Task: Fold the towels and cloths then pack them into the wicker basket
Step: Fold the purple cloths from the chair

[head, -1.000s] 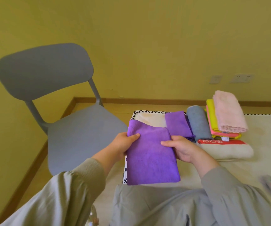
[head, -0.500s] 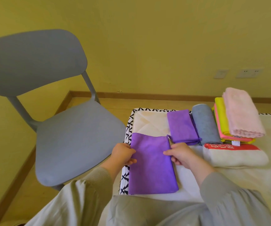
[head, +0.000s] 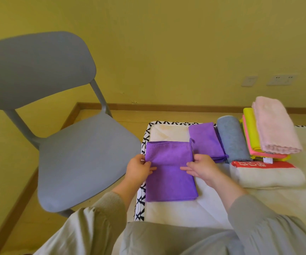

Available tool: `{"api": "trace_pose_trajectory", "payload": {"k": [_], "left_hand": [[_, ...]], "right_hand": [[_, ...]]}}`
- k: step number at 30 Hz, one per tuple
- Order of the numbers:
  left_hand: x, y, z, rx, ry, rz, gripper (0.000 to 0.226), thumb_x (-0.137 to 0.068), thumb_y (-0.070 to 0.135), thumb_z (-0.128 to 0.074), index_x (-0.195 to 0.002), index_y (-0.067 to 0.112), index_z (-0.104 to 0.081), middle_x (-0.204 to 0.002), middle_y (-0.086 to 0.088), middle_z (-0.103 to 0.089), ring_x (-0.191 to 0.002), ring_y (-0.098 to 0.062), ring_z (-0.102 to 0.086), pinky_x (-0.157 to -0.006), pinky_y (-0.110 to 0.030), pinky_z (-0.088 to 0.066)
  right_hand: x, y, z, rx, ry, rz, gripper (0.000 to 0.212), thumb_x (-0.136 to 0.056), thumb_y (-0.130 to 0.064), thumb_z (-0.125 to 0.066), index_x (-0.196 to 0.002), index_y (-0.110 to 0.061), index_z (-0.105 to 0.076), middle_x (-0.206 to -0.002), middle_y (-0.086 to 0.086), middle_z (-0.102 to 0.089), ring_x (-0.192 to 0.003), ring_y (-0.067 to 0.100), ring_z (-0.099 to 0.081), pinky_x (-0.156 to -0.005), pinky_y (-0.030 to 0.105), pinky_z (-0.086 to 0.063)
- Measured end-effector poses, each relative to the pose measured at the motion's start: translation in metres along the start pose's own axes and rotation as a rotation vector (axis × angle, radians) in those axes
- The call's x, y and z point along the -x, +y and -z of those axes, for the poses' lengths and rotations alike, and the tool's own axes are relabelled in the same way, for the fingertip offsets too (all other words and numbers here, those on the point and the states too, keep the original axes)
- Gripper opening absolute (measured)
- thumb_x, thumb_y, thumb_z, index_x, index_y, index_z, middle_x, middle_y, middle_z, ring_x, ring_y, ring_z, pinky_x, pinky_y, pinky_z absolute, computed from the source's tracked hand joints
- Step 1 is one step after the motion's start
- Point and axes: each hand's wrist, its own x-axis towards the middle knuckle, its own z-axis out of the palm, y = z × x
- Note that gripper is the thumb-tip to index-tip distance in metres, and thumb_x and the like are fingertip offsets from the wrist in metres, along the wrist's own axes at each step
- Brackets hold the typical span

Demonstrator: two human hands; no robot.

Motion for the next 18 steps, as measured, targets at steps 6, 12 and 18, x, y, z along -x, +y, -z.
{"api": "trace_pose_trajectory", "payload": {"k": [6,12,18], "left_hand": [[0.006,-0.009,0.007,-0.072,-0.073,-0.097,0.014,-0.086,-0.001,-0.059,-0.09,0.013,-0.058,-0.089,-0.007,-0.064,-0.079,-0.018,-0.061,-0.072,-0.031,-0.051],[0.013,0.011,0.017,-0.068,-0.12,-0.219,0.019,-0.081,0.011,-0.072,-0.096,0.02,-0.065,-0.097,-0.002,-0.07,-0.083,-0.02,-0.065,-0.077,-0.034,-0.056],[0.019,0.025,0.022,-0.2,-0.056,-0.35,0.027,-0.079,0.008,-0.072,-0.098,0.026,-0.065,-0.089,0.003,-0.068,-0.063,-0.005,-0.051,-0.062,-0.017,-0.047]], "right_hand": [[0.012,-0.002,-0.001,-0.033,-0.031,0.054,0.027,-0.083,0.004,-0.064,-0.11,0.007,-0.059,-0.105,0.021,-0.067,-0.094,0.026,-0.068,-0.078,0.025,-0.053],[0.027,-0.013,0.007,0.039,-0.022,0.169,0.014,-0.082,-0.006,-0.07,-0.089,-0.016,-0.065,-0.079,-0.001,-0.067,-0.069,0.009,-0.061,-0.055,0.016,-0.044],[0.035,-0.018,0.005,0.031,0.041,0.291,0.023,-0.074,0.006,-0.072,-0.08,-0.016,-0.068,-0.087,0.006,-0.07,-0.083,0.018,-0.063,-0.08,0.032,-0.051]]}}
